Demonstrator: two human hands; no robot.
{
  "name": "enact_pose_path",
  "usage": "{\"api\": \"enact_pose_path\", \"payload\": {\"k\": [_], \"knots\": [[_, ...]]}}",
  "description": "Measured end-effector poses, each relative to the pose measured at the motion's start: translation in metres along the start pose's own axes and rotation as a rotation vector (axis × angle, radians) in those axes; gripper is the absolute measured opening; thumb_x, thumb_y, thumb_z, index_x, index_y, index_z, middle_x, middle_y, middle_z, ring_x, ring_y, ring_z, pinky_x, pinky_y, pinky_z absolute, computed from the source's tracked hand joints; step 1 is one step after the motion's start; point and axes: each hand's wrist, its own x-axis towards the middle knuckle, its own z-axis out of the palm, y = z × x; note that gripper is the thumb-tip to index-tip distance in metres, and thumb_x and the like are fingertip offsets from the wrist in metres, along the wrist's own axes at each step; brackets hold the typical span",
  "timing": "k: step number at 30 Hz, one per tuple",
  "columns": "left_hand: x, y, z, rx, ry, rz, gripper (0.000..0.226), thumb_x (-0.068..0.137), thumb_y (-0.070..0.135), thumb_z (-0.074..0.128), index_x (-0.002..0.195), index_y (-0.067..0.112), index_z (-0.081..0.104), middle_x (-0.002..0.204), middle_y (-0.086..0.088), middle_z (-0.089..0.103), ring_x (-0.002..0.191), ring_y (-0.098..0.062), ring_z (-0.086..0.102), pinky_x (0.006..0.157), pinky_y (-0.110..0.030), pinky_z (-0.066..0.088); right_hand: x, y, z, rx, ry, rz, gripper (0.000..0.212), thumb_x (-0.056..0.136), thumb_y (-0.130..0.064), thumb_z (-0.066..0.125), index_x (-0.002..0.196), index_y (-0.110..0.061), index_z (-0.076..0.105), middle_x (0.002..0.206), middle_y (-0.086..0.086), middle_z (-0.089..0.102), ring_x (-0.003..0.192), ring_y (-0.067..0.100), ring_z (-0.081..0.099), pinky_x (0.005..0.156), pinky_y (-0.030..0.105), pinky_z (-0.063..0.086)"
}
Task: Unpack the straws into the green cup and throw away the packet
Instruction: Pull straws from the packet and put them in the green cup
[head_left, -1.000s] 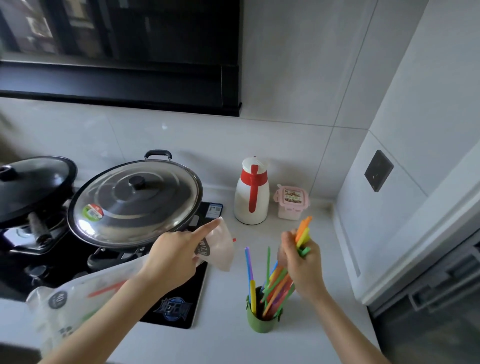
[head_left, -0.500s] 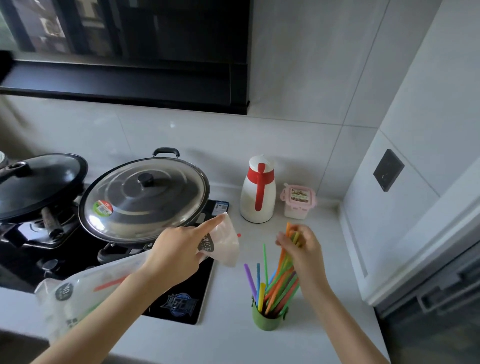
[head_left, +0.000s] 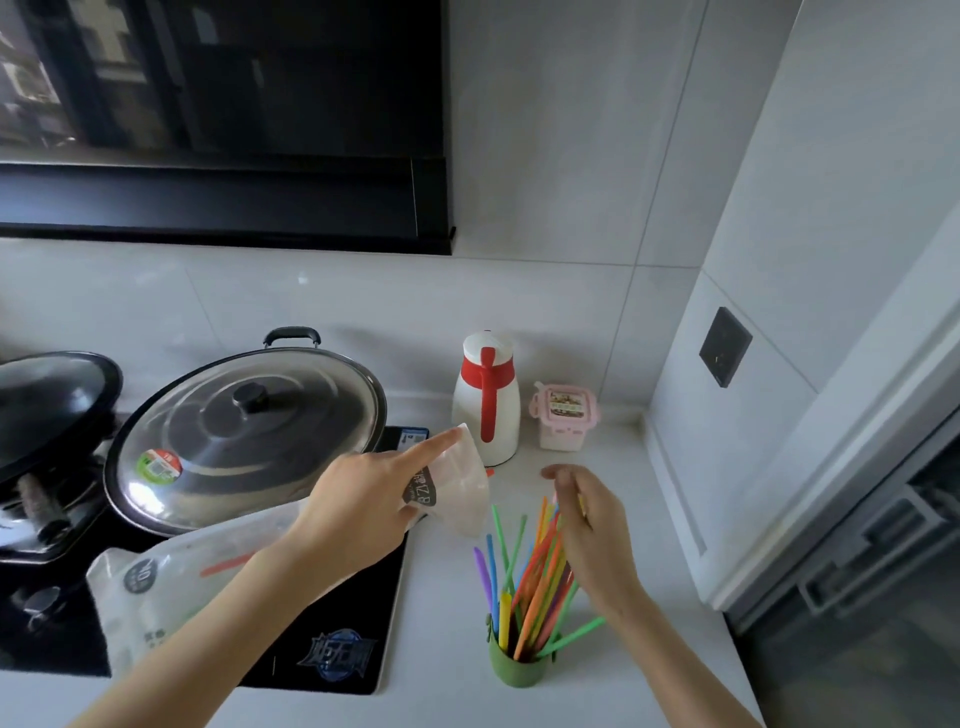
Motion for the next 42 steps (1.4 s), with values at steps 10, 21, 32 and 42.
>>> {"api": "enact_pose_path", "payload": {"k": [10,21,32,42], "knots": [[0.063,0.016,-0.03,0.575,-0.216,0.607,0.085,0.082,0.01,0.05,0.138,0.04,-0.007,0.108,-0.001,0.057,0.086,-0.024,0.056,0.076,-0.034,0.036,0.025,-0.037,0.021,1.225,-0.198,0.835,0.037,0.097,-0.033,0.044,0.115,-0.006,0.063,0.11,0.018,0.069,0.101,0.031,0.064,0.079,0.042,0.052],[0.098,0.027,-0.034,0.926,-0.317,0.856,0.081,0.084,0.021,0.055,0.141,0.035,0.0,0.113,-0.007,0.052,0.092,-0.028,0.049,0.071,-0.037,0.019,0.025,-0.029,0.045,1.48,-0.225,0.876,0.03,0.087,-0.02,0.054,0.107,-0.003,0.067,0.101,0.023,0.072,0.086,0.041,0.07,0.072,0.052,0.059],[0.093,-0.009,-0.017,0.571,-0.296,0.565,0.085,0.082,0.009,0.044,0.141,0.036,-0.011,0.106,-0.002,0.054,0.085,-0.022,0.052,0.076,-0.036,0.042,0.044,-0.006,0.025,1.59,-0.172,0.719,0.039,0.079,-0.029,0.067,0.104,0.0,0.062,0.085,0.02,0.07,0.082,0.033,0.071,0.089,0.051,0.05],[0.086,-0.029,0.009,0.194,-0.165,0.494,0.101,0.059,-0.009,0.037,0.138,0.044,0.004,0.07,-0.001,0.056,0.058,-0.021,0.035,0.057,-0.041,0.051,0.052,-0.017,0.05,1.422,-0.268,0.483,0.035,0.092,-0.024,0.052,0.124,-0.012,0.061,0.136,0.02,0.054,0.131,0.034,0.045,0.115,0.05,0.025]]}}
